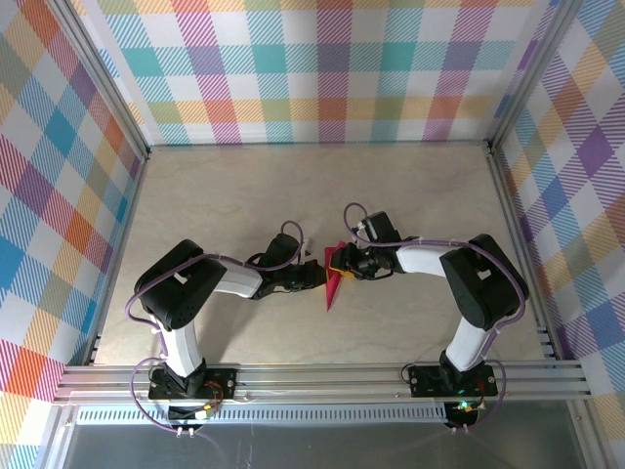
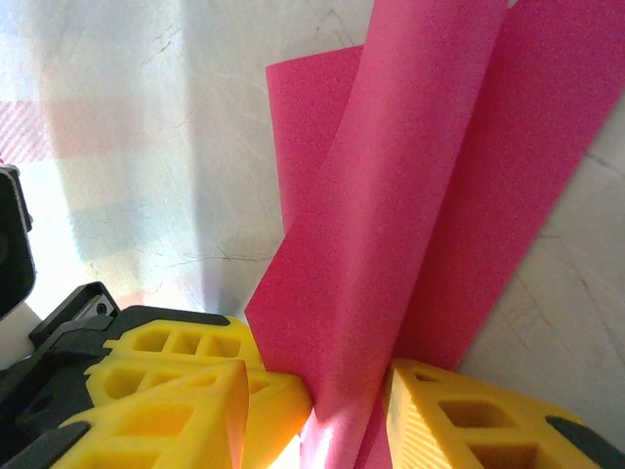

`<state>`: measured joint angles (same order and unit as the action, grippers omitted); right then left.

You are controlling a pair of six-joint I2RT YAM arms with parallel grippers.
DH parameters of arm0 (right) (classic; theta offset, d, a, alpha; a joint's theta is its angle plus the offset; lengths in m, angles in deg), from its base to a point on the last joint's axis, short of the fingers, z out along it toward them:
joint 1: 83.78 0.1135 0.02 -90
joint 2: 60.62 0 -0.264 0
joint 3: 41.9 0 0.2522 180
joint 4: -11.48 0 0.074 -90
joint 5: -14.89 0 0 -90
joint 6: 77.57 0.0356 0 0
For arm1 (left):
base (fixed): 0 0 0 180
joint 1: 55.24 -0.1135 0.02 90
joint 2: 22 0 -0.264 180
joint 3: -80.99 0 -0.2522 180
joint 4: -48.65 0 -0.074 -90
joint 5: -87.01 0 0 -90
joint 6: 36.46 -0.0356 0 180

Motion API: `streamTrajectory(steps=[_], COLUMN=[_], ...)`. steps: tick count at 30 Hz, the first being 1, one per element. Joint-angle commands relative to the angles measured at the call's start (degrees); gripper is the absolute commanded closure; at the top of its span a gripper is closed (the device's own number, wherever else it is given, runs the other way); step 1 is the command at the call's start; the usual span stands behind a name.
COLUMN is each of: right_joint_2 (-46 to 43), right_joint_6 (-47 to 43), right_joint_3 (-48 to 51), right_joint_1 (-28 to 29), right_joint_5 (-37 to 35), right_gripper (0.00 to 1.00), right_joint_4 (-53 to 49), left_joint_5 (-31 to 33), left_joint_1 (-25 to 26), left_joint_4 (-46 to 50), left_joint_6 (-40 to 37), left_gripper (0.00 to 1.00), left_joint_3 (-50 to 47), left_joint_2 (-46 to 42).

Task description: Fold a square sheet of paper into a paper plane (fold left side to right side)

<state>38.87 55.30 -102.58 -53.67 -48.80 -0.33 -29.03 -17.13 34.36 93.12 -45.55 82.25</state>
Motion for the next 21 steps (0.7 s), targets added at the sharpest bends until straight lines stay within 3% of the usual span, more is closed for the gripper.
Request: streamTrajectory(steps=[1,17,21], right_joint_2=[-1.27,-4.92,-6.13], right_joint_6=[-0.06,-1.79,-3.13], right_joint_3=[0.08,0.47,-0.71], right_joint_1=[0.24,0.05,0.04], right_joint_5=[-0.64,-2.78,-3.89], right_gripper=[0.59,0.6,0.64], right_joint_4=[-1.63,-6.66,-9.24], left_joint_5=[6.09,5.92,5.83], left_joint_1=[-0.14,0.52,0.78], left_joint_4=[7.4,8.45,8.72], left_joint_6=[-1.87,-2.8,-3.17], left_gripper=[1.0,1.0,1.0], left_joint_3=[-0.42,0.76,1.16], left_joint_2=[2.98,3.33,3.26])
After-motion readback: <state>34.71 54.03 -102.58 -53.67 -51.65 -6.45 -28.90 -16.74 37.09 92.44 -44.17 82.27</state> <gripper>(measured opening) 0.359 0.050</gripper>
